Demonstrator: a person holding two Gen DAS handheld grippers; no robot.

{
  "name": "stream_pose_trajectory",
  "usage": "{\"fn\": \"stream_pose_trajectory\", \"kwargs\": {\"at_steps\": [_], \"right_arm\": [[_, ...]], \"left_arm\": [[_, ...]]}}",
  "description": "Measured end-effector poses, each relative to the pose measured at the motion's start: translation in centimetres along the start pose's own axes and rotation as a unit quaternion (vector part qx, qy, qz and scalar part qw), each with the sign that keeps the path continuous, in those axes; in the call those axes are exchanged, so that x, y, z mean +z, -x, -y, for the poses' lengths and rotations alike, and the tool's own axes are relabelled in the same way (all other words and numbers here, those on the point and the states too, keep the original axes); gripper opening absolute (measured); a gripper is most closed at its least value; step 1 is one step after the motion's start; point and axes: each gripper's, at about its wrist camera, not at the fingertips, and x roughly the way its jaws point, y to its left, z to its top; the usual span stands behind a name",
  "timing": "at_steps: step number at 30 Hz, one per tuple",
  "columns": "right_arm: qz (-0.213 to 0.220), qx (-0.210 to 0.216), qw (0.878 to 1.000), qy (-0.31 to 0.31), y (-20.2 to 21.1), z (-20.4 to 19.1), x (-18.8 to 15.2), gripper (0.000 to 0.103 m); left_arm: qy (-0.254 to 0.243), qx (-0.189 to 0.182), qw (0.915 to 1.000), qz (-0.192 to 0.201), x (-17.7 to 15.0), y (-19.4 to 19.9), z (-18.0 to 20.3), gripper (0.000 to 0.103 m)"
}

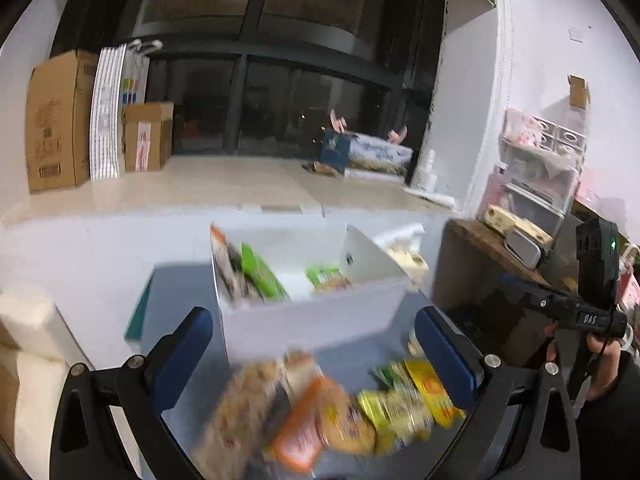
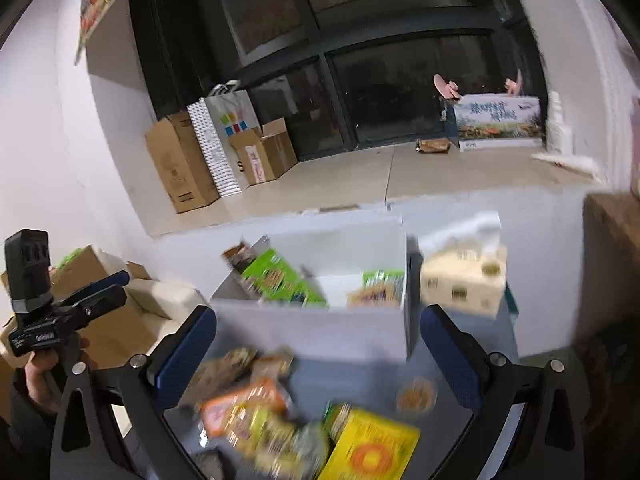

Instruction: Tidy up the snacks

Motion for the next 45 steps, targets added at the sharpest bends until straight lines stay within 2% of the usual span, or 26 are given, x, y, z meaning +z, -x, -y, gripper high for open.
{"fn": "stream_pose_trajectory", "kwargs": {"at_steps": [5, 8, 12, 17, 21, 27, 28, 29, 31, 38, 45], "right_arm": [[-0.034, -0.036, 0.999, -0.021, 1.2, 0.4, -6.7, 0.103], [-0.067, -0.046, 0.996, -0.037, 0.3, 1.8, -8.9, 0.103], [-0.091, -0.064, 0.993, -0.029, -1.7, 2.9, -9.4, 0.103], [-0.098, -0.086, 0.991, 0.006, -5.4, 3.6, -7.8, 0.103], [-0.122, -0.091, 0.988, 0.004, -9.0, 4.9, -6.8, 0.103], [-0.172, -0.135, 0.976, 0.004, -14.1, 7.5, -6.9, 0.103], [-0.183, -0.137, 0.974, -0.002, -14.7, 8.0, -7.2, 0.101], [-0.188, -0.14, 0.972, -0.01, -15.2, 8.6, -7.6, 0.086], [-0.191, -0.14, 0.971, -0.023, -15.4, 9.3, -8.1, 0.048], [-0.149, -0.114, 0.982, -0.021, -12.2, 8.2, -8.2, 0.047], [-0.108, -0.055, 0.992, -0.045, -7.0, 5.7, -8.0, 0.047]], "left_arm": [[-0.01, 0.01, 0.9992, -0.037, -5.4, 1.3, 0.7, 0.103], [-0.006, 0.002, 0.9986, -0.052, -7.3, 1.6, 0.8, 0.103], [-0.004, 0.017, 0.998, -0.061, -8.3, 1.9, 0.6, 0.103], [0.007, 0.01, 0.9981, -0.061, -8.1, 2.0, 0.0, 0.103], [0.007, 0.017, 0.9976, -0.066, -8.1, 2.0, -0.6, 0.103], [0.012, 0.026, 0.9971, -0.071, -8.4, 2.3, -1.5, 0.103], [0.013, 0.027, 0.997, -0.071, -8.5, 2.3, -1.6, 0.103], [0.016, 0.028, 0.9969, -0.071, -8.5, 2.3, -1.8, 0.103], [0.022, 0.029, 0.9967, -0.073, -8.7, 2.2, -2.2, 0.103], [0.032, 0.033, 0.9956, -0.082, -8.6, 1.1, -3.4, 0.103], [0.036, 0.012, 0.99, -0.136, -7.6, -4.5, -5.9, 0.103]]}}
